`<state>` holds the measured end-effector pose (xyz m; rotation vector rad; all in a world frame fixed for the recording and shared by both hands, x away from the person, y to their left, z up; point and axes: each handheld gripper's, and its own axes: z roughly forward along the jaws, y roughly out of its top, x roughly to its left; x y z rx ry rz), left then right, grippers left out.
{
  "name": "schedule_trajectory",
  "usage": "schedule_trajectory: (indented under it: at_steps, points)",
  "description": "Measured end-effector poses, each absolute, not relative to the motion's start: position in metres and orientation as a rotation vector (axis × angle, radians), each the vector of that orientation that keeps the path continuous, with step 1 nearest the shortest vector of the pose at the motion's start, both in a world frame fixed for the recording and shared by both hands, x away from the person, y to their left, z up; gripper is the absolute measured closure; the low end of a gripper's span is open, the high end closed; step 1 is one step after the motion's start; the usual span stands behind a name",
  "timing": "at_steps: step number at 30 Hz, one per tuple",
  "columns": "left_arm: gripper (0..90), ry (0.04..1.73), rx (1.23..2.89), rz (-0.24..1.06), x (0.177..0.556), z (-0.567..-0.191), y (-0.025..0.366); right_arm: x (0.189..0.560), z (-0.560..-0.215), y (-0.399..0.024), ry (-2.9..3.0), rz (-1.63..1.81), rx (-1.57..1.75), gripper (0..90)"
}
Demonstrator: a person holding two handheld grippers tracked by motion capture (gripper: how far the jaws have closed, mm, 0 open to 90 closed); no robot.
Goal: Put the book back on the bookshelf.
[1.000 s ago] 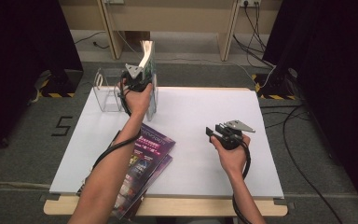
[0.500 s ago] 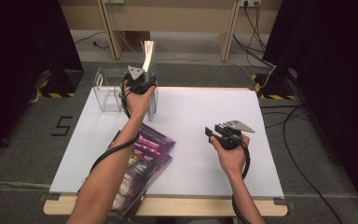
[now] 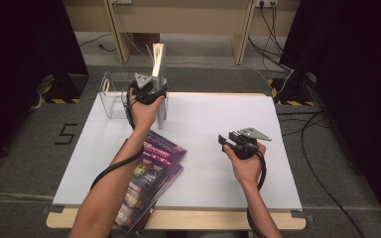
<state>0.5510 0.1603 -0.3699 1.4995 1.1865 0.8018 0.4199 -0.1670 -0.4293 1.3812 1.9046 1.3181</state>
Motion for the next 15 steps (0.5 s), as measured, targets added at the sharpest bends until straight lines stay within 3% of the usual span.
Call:
schedule_trajectory:
  at_steps: [15]
  points:
    - [37.1, 1.185, 1.567, 0.740, 0.534, -0.368, 0.169, 0.419, -0.428, -0.164, 1.902, 1.314, 1.377, 53.0]
